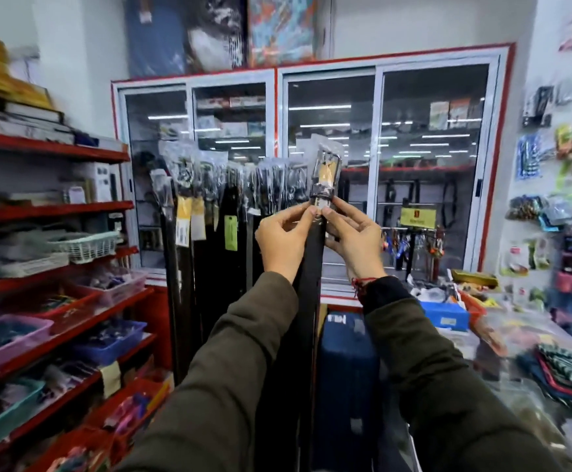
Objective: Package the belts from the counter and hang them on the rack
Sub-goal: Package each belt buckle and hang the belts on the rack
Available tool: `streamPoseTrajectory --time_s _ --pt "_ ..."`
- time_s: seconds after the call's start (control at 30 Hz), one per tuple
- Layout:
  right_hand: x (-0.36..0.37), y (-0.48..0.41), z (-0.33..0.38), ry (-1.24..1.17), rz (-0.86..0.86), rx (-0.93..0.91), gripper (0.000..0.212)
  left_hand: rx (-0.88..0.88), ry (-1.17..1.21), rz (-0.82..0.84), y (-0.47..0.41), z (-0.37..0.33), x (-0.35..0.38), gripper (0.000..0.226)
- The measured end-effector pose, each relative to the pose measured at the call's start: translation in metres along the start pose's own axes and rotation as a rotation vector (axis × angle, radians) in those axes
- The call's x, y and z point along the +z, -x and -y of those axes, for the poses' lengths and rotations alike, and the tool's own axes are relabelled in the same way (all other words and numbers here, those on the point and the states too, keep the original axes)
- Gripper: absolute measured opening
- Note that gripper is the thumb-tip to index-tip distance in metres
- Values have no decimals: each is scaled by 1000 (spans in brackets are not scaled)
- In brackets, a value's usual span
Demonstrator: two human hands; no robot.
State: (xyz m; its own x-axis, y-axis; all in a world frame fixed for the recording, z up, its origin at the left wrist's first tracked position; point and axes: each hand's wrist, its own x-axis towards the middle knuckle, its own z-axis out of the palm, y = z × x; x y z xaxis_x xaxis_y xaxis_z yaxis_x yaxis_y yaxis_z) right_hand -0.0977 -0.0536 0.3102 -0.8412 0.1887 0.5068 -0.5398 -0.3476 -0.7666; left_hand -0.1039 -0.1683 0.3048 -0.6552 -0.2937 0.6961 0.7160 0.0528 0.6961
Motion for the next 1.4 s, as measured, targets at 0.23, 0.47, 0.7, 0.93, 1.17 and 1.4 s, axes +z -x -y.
streamPoseTrajectory --time_s 0.23,0.47,0.7,0.93,1.17,1.4 --pt "7 -15 7 33 -1 11 39 -116 71 41 -20 -11 0 25" --pt "-1 -18 3 163 29 23 42 -274 143 60 -17 9 4 25" --pt "-9 -27 -8 333 0 -92 41 -180 20 50 -18 20 9 32" --pt "-19 -38 -21 950 61 -614 57 469 -628 213 -25 25 -4 74" --pt "-25 -63 -34 1443 199 -781 64 750 -1149 404 -68 40 -24 74" --pt "-21 -93 -50 1555 246 -766 70 659 -1286 425 -87 54 -29 79"
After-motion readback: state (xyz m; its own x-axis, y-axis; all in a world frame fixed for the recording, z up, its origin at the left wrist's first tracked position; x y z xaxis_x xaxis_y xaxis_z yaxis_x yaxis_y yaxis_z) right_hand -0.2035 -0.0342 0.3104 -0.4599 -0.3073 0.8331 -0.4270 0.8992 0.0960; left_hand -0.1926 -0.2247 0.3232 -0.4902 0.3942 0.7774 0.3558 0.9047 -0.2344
